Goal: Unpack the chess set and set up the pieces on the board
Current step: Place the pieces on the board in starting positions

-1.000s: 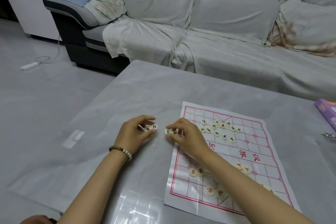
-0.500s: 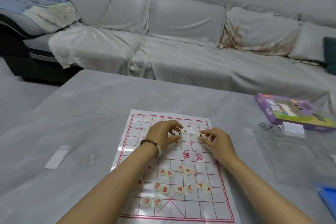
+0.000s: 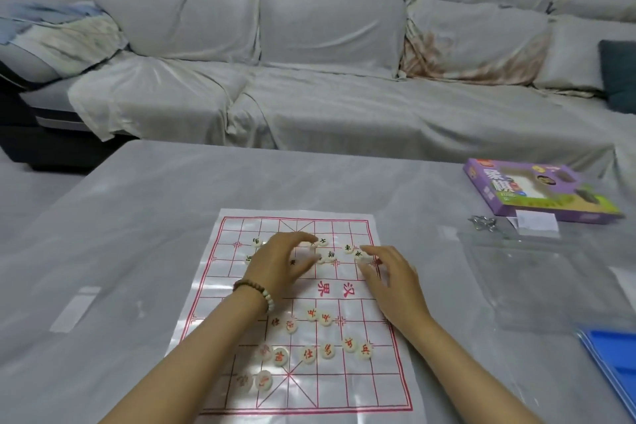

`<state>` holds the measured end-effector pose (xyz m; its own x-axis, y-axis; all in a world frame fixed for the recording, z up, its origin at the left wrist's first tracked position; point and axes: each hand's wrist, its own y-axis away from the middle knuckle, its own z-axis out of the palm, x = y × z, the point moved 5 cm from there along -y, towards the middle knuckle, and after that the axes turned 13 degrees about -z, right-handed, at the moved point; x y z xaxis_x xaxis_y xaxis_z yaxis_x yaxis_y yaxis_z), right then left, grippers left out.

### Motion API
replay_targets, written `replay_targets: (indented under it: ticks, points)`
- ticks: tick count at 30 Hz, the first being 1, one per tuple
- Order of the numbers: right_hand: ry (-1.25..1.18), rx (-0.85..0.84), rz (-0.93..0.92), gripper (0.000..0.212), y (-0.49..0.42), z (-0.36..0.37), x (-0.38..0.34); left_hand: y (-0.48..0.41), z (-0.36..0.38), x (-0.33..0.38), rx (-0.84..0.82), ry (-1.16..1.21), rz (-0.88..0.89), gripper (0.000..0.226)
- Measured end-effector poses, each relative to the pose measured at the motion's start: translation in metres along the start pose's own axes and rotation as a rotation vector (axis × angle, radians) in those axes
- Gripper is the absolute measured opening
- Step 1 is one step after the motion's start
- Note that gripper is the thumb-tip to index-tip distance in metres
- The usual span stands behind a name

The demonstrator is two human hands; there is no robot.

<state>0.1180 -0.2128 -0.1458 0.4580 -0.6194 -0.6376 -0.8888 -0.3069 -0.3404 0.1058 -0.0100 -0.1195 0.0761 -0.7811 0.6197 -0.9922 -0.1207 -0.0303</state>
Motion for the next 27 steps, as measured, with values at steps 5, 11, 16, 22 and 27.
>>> replay_targets:
  ticks: [5, 11, 16, 22, 27]
  points:
    - [0.014, -0.222, 0.017, 0.08, 0.08, 0.001, -0.017, 0.075, -0.045, -0.043, -0.044, 0.02, -0.044, 0.104]
    - [0.331, -0.397, -0.051, 0.087, 0.103, 0.012, -0.032, 0.133, -0.025, -0.084, -0.116, -0.199, -0.152, 0.121]
    - [0.363, -0.399, -0.037, 0.101, 0.113, 0.011, -0.039, 0.146, -0.017, -0.088, -0.048, -0.238, -0.132, 0.112]
    - [0.383, -0.382, -0.028, 0.101, 0.125, 0.009, -0.041, 0.152, -0.015, -0.088, -0.072, -0.296, -0.122, 0.115]
    - [0.34, -0.372, 0.013, 0.081, 0.122, 0.006, -0.047, 0.152, -0.018, -0.084, -0.098, -0.317, -0.135, 0.12]
